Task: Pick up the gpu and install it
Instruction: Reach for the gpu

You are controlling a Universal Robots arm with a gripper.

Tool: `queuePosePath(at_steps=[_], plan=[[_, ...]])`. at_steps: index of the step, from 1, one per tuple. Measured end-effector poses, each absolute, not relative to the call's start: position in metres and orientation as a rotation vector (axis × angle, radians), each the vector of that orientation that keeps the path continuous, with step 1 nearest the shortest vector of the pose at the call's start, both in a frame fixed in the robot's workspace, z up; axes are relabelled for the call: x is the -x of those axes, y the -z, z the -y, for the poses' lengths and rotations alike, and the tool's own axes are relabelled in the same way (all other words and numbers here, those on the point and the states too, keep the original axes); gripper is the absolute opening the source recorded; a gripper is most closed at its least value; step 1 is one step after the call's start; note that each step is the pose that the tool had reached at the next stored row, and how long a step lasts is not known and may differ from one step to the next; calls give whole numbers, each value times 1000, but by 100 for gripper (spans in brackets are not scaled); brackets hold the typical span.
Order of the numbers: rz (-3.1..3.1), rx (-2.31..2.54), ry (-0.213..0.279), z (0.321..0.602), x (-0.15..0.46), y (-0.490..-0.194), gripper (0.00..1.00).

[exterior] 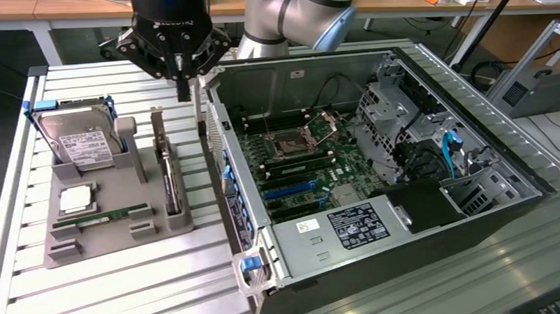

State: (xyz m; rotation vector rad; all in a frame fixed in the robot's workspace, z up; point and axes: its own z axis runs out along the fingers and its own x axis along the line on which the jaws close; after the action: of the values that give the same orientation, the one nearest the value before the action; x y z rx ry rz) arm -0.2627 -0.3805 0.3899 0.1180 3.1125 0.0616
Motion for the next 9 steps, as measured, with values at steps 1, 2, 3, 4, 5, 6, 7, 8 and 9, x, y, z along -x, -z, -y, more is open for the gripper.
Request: queuePosePath(at_steps=[1,2,3,4,5,6,7,8,9], plan=[[-3112,-118,-61,380,265,-390,11],[-3112,-118,-61,380,268,-390,11],[-3112,-118,-61,380,271,-389,11],[-3112,-118,-61,380,274,-389,11],[-3112,-118,-61,380,277,-389,11],[-3112,-118,-60,380,281,-389,11],[-3113,-118,-60,380,282,-389,11],[-3112,-118,-60,379,284,-389,11],[-3112,-118,-60,379,287,-388,11]])
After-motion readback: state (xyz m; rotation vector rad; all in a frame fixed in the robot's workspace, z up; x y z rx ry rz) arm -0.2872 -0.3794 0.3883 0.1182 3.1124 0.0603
